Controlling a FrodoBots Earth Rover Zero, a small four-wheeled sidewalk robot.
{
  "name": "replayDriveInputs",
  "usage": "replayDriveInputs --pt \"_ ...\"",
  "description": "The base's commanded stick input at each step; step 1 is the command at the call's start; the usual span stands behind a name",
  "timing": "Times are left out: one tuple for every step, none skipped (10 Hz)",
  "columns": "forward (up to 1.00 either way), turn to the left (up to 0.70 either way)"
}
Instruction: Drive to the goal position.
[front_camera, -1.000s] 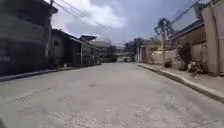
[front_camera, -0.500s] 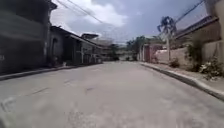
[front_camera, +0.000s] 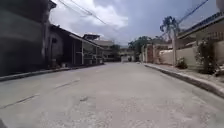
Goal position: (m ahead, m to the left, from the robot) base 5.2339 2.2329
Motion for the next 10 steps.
replayDriveInputs --pt "1.00 0.00" --pt "1.00 0.00" --pt "1.00 0.00" --pt "1.00 0.00" --pt "1.00 0.00" --pt "1.00 0.00" --pt "1.00 0.00" --pt "1.00 0.00" --pt "1.00 0.00" --pt "1.00 0.00"
